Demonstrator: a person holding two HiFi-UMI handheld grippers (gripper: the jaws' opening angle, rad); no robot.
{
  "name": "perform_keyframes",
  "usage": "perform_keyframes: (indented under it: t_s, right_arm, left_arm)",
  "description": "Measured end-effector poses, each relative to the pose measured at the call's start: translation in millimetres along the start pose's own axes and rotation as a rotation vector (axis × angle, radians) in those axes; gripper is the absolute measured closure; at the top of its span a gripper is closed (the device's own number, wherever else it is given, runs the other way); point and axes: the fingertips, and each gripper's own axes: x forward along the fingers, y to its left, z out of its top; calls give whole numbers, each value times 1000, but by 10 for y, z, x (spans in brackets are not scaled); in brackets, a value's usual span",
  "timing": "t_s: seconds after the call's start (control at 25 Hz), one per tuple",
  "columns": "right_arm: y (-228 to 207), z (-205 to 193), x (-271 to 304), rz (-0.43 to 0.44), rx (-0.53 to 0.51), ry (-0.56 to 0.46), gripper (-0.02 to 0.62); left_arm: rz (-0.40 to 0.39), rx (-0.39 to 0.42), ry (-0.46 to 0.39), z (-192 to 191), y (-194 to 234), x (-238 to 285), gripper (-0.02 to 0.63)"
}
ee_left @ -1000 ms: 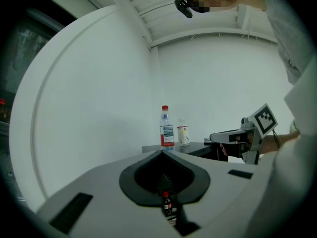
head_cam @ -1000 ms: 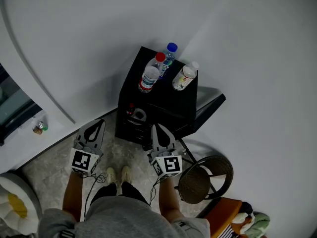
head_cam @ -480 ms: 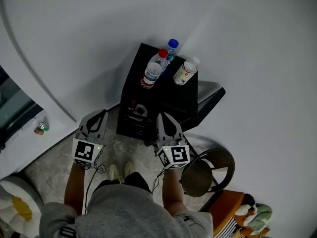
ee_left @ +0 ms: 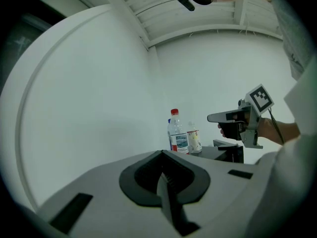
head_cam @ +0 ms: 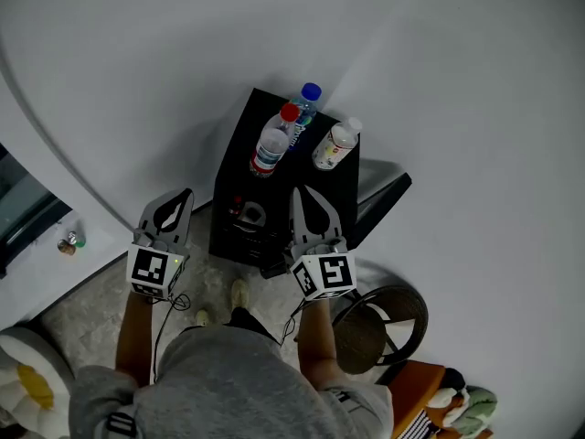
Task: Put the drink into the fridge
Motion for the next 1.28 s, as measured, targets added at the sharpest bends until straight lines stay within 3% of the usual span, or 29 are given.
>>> perform_keyframes:
  t_s: [0.2, 0.4, 0.72, 1.08, 1.28]
  right_arm:
    - [-147, 93, 284, 55, 10, -21, 568]
    - [-212, 236, 534, 165, 39, -54, 568]
    - [-780, 390, 701, 84, 19, -111, 561]
    - [-663, 370, 868, 255, 37, -107, 407]
    - [-509, 360, 961, 347, 26, -85, 382]
  left_arm:
    - [45, -18, 6, -13, 82, 246, 604]
    - [99, -16, 14, -16, 192, 403, 604]
    - [171, -14, 39, -84, 336, 515, 604]
    - [187, -7, 47, -72, 304, 672, 604]
    - [204, -4, 56, -85, 318, 679, 604]
